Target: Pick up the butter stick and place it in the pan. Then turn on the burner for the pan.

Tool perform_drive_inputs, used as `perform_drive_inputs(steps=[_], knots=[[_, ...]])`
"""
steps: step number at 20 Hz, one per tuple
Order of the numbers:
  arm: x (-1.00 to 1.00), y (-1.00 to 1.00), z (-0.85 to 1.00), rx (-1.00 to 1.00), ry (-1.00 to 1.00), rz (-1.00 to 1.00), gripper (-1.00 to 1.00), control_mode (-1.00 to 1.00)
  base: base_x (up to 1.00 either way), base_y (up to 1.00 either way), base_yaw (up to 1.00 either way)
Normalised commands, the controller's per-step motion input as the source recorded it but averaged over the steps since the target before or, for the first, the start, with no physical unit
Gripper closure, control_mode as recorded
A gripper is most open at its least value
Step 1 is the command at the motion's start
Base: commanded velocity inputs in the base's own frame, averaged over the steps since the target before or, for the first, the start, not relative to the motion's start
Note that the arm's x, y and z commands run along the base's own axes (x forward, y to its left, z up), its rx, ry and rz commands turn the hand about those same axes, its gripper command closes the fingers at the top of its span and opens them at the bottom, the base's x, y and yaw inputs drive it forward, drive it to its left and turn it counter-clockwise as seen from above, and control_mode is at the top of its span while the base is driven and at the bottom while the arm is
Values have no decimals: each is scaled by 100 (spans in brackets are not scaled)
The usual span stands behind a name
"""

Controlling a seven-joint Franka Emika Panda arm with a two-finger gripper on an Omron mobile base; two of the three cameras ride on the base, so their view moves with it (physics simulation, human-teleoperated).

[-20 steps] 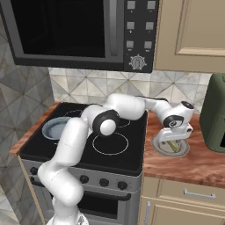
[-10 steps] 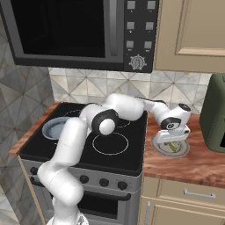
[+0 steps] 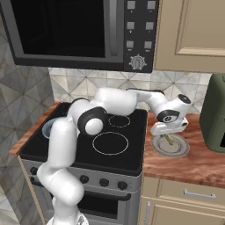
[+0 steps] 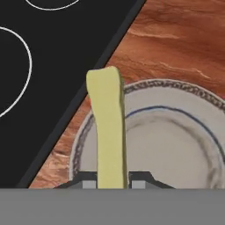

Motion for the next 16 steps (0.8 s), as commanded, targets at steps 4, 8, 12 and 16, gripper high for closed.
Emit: perform_drive_inputs(steps=[4,8,12,16], knots=[[-36,89,59,-1,-4,0,100,-100,0,0,0],[-38,100,33,-8,0,4,100,-100,0,0,0],[-20,100,20,-7,2,8,100,-100,0,0,0],[-14,100,17,-5,1,10,100,-100,0,0,0]])
